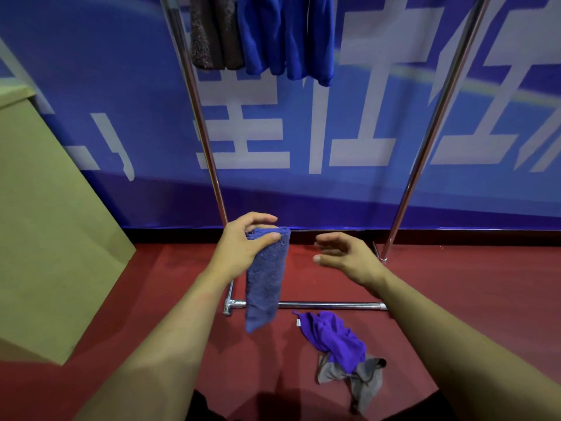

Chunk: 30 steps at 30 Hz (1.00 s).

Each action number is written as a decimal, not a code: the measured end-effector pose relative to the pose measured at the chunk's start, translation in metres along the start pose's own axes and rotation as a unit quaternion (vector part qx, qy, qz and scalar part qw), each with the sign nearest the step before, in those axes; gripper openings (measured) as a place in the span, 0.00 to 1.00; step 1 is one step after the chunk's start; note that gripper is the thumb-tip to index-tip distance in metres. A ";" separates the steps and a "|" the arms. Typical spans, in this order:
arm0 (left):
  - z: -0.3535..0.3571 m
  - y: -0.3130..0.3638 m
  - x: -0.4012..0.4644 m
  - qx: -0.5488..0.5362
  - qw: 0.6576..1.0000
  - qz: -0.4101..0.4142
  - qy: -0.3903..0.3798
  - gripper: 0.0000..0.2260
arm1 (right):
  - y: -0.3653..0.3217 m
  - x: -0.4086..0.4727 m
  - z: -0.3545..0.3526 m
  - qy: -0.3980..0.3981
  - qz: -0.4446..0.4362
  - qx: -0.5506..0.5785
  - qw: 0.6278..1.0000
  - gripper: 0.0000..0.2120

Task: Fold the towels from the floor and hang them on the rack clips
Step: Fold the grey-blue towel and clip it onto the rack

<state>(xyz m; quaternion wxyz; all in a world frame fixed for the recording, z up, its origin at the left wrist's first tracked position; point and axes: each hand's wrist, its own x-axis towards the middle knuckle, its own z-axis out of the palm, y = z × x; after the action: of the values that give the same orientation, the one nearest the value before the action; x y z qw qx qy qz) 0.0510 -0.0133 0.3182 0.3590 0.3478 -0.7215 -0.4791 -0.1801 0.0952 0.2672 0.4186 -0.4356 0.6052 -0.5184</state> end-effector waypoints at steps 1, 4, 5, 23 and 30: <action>0.002 0.003 0.000 -0.019 1.000 -0.001 0.001 0.13 | 0.000 0.000 0.005 -0.014 -0.003 -0.006 1.000 0.22; 0.005 0.010 -0.001 -0.071 0.997 -0.004 0.019 0.14 | 0.000 -0.002 0.019 -0.068 -0.004 -0.030 0.997 0.25; 0.006 0.011 0.000 -0.086 0.996 -0.005 0.028 0.14 | -0.001 -0.003 0.024 -0.093 0.001 -0.031 0.995 0.26; -0.014 -0.021 0.010 -0.202 0.952 -0.122 0.195 0.07 | -0.026 -0.021 0.038 -0.200 -0.007 0.026 0.979 0.25; 0.001 -0.030 0.002 -0.151 0.960 -0.223 0.078 0.07 | -0.059 -0.024 0.041 -0.115 -0.080 0.153 0.978 0.14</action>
<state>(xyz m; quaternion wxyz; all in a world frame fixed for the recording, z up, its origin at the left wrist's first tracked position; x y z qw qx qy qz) 0.0538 -0.0235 0.2899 0.3460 0.4780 -0.5148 -0.6219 -0.1291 0.1029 0.3220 0.5042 -0.4697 0.4297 -0.5835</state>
